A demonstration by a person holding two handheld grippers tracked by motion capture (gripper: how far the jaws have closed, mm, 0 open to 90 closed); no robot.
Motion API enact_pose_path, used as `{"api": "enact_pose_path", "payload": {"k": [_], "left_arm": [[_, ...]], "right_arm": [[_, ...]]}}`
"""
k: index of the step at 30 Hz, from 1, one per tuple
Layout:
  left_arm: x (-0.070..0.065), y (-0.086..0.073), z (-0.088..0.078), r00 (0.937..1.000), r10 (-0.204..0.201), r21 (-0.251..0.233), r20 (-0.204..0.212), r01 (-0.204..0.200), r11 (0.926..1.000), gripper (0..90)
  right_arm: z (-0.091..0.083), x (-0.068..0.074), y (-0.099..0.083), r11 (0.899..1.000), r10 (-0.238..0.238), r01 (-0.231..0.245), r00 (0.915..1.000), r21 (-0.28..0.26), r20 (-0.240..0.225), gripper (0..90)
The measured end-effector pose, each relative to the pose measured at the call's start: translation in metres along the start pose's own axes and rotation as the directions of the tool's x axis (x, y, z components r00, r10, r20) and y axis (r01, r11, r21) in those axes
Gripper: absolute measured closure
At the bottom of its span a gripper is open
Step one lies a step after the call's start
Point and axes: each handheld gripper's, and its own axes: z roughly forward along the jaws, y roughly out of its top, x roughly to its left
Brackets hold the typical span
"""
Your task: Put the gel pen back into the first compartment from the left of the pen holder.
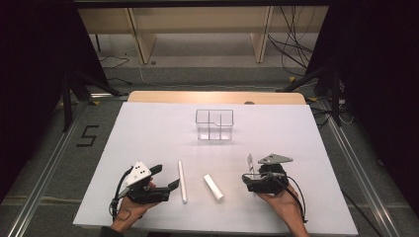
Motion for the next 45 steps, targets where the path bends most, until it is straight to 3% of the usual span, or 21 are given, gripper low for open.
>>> {"api": "enact_pose_path", "payload": {"k": [14,25,39,45], "left_arm": [[-0.001,0.000,-0.001,1.0000,0.004,-0.001,0.002,-0.004,1.0000,15.7],[-0.002,-0.001,-0.001,1.0000,0.006,-0.001,0.001,-0.006,1.0000,15.7],[-0.002,-0.001,-0.001,1.0000,0.007,0.000,0.001,-0.007,1.0000,15.7],[-0.002,-0.001,-0.001,1.0000,0.007,-0.001,0.002,-0.007,1.0000,15.7]], "right_arm": [[0.006,-0.004,-0.009,0.998,0.041,-0.040,0.9992,0.045,-0.003,46.7],[0.012,-0.001,-0.012,0.997,0.025,-0.025,0.9997,0.076,0.003,61.2],[0.015,0.007,-0.012,0.996,-0.006,0.001,0.9984,0.091,0.057,68.3],[0.015,0.009,-0.013,0.996,0.008,-0.014,0.9974,0.086,0.072,71.5]]}}
